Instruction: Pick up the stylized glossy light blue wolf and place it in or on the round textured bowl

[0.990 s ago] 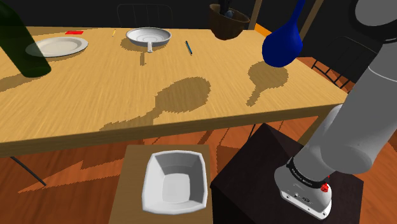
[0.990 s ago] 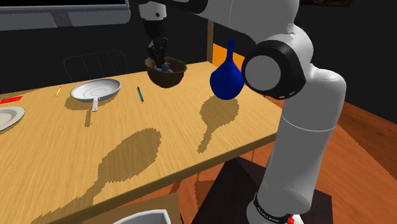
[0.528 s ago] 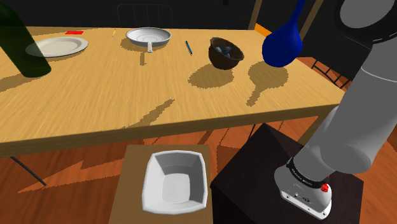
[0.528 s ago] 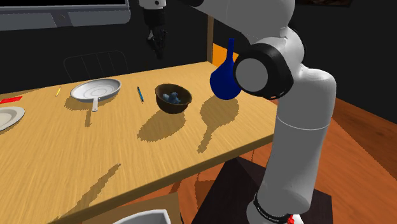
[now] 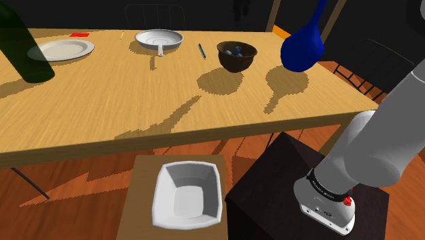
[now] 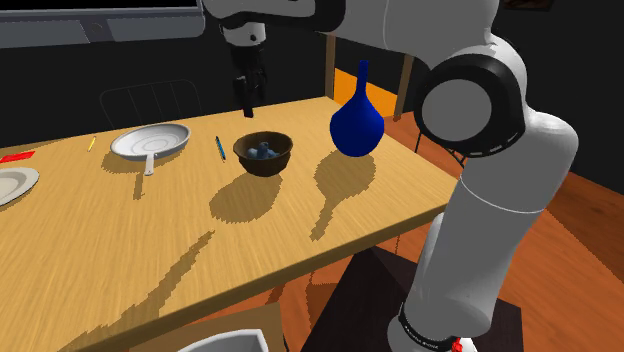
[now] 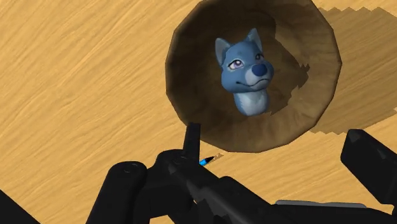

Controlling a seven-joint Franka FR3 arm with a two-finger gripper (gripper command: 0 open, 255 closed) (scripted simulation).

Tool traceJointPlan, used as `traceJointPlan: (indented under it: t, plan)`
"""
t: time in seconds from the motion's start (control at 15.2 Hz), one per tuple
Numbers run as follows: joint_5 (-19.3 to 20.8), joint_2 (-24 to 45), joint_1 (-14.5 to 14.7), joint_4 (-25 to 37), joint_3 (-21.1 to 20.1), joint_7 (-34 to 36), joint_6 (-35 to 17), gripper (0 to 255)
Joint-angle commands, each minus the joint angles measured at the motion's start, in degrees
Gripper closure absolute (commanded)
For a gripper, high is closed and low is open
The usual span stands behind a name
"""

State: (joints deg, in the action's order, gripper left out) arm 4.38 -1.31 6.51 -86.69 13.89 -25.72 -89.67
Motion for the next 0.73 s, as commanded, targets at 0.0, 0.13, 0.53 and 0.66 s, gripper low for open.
traceJointPlan:
  t: [0.0,0.13,0.53,0.66]
  plan:
    - [2.2,-3.5,0.7,-8.6,-0.7,0.4,-6.6,0]
    - [4.2,-6.3,1.0,-15.9,-1.3,0.7,-12.4,0]
    - [6.0,-7.7,0.9,-24.2,-1.4,0.9,-20.4,0]
    - [6.0,-7.4,0.8,-25.4,-1.2,0.9,-21.9,0]
